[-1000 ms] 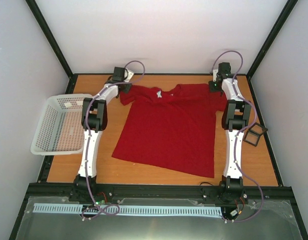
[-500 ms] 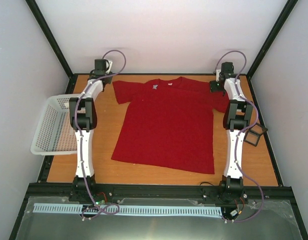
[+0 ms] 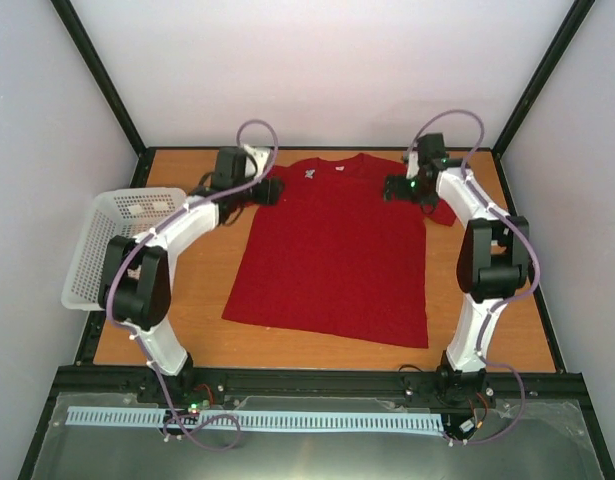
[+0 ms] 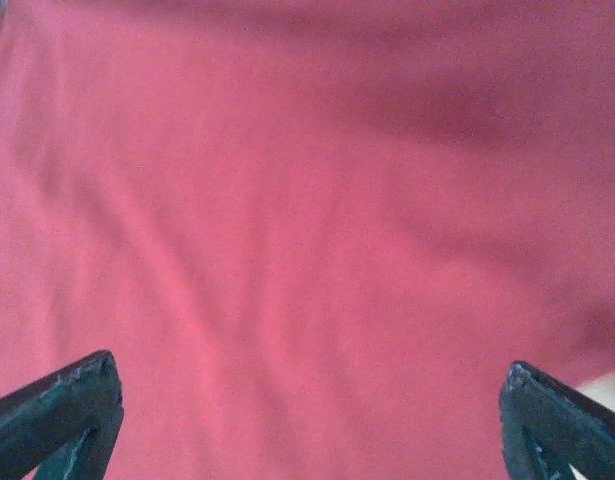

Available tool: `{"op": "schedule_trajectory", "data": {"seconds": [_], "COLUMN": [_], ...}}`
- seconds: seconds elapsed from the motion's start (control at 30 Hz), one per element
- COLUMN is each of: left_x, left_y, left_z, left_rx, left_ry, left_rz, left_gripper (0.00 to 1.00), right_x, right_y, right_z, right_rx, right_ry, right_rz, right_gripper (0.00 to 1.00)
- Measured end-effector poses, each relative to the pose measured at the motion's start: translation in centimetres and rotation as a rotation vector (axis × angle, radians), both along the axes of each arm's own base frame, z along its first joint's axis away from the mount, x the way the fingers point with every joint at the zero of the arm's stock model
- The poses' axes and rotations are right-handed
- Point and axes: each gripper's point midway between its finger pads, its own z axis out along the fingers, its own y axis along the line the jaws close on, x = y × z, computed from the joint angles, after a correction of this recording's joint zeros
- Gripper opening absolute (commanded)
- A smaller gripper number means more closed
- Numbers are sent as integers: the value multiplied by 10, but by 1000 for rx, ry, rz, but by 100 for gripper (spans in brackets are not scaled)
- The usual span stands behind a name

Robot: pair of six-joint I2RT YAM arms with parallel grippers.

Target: Pin the brooch onto the clothing

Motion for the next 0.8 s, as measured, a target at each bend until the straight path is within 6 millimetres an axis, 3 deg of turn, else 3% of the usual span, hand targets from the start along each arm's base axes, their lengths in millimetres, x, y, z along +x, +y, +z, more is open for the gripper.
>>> {"op": "schedule_trajectory", "data": {"seconds": [0.07,0.13,0.27,0.37,0.63,0.8], "left_x": [-37,-74,-137,-184,-268,-319], "left_y": [-15,-25,-31,-29,-33,-50], "left_z": [-27,-64,-129,-158,-168,-164], "left_rx": [-63,-95,-142,-186,-409,-444], "left_ry": [87,207,437,580,765,873], "left_rz": [-49,-73,-60,-26,31,-42], "left_gripper": [67,66,62,61,59,66], "right_x": [-38,-79,-146,-163,-206,-206], "right_y": [27,46,59,56,28,24], "right_z": [-13,-40,-96,-77,-73,-60], "right_rx": [76,102,76,86,41,48], "right_ry": [56,150,311,244,207,148], "right_rz": [34,65,101,76,-22,-44], "right_gripper": [100,100,100,100,100,100]}}
